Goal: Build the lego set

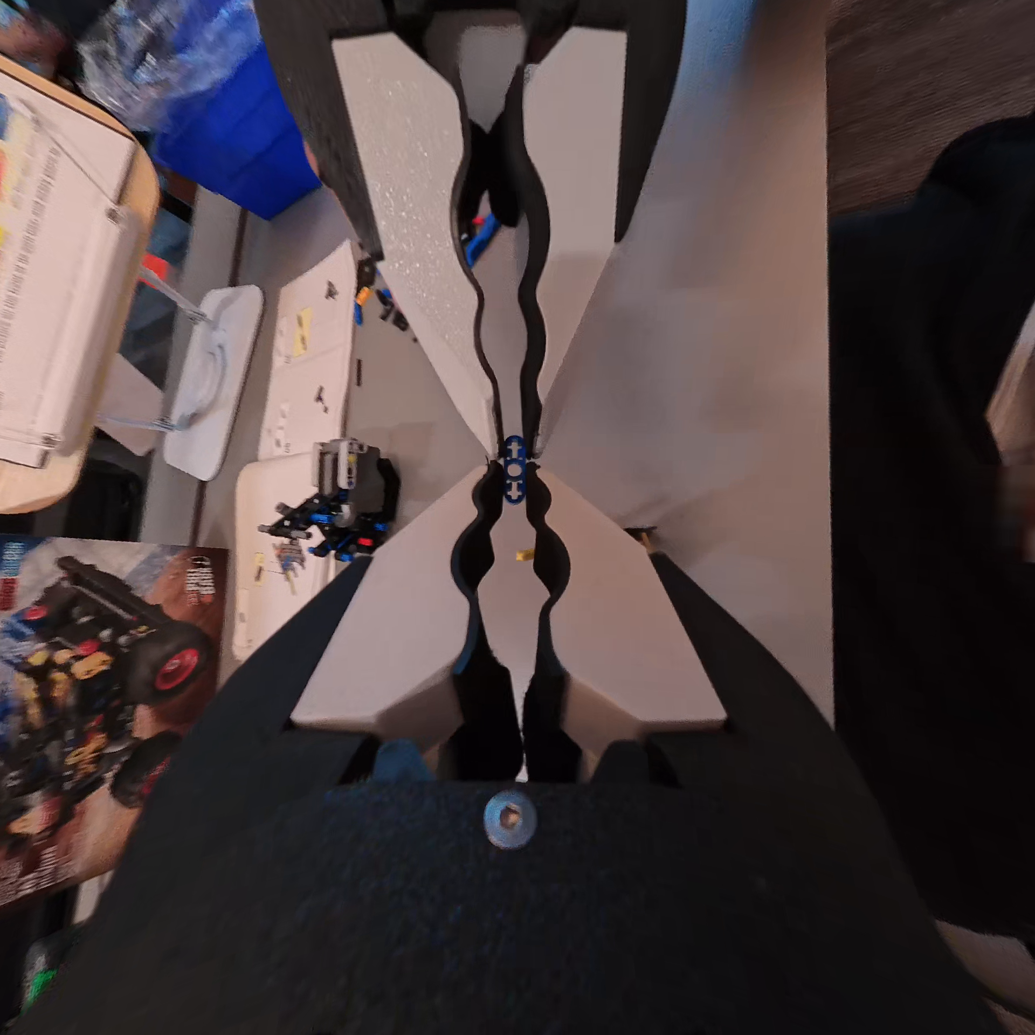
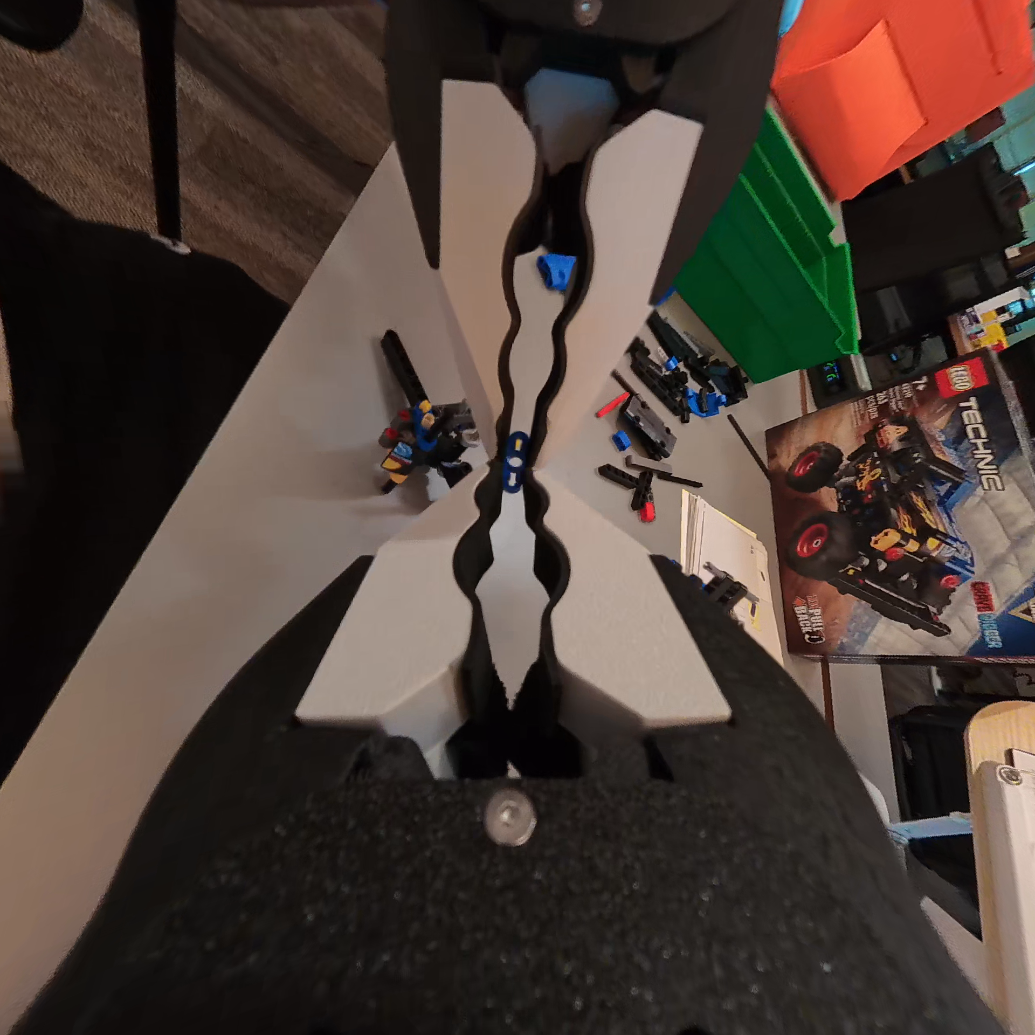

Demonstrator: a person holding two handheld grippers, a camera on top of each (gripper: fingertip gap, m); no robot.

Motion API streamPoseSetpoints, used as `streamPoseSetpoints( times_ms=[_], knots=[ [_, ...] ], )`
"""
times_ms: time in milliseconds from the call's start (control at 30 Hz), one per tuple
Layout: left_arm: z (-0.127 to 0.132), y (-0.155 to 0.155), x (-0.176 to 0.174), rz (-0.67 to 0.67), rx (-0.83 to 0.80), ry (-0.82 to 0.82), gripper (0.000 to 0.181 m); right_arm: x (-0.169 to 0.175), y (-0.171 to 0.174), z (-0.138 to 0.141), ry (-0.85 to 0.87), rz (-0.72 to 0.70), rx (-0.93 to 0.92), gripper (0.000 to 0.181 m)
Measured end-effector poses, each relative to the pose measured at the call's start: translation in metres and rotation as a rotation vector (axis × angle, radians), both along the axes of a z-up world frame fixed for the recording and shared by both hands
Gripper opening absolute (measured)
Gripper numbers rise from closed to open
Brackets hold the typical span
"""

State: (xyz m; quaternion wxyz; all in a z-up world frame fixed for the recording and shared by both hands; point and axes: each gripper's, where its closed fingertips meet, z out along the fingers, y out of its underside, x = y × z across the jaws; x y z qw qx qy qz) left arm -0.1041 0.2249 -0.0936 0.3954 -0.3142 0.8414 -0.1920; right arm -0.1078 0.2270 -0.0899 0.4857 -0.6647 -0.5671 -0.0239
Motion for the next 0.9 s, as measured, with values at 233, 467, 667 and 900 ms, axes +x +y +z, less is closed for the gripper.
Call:
streamPoseSetpoints(
  times_ms=[233, 467, 667, 900],
  knots=[
    [0.029, -0.007, -0.011, 0.075, 0.087, -0.243, 0.006, 0.002, -0.014, 0.030, 0.554, -0.076, -0.245, 0.021],
    [0.030, -0.025, -0.028, 0.118, 0.012, -0.330, 0.006, -0.020, -0.032, 0.037, 1.117, 0.000, -0.588, 0.018],
    [0.030, -0.034, -0.036, 0.120, -0.049, -0.358, 0.006, -0.037, -0.039, 0.024, 1.048, -0.001, -0.629, 0.014],
    [0.021, -0.034, -0.039, 0.143, 0.059, -0.351, 0.006, -0.043, -0.038, 0.021, 1.072, -0.027, -0.657, 0.003]
  ],
)
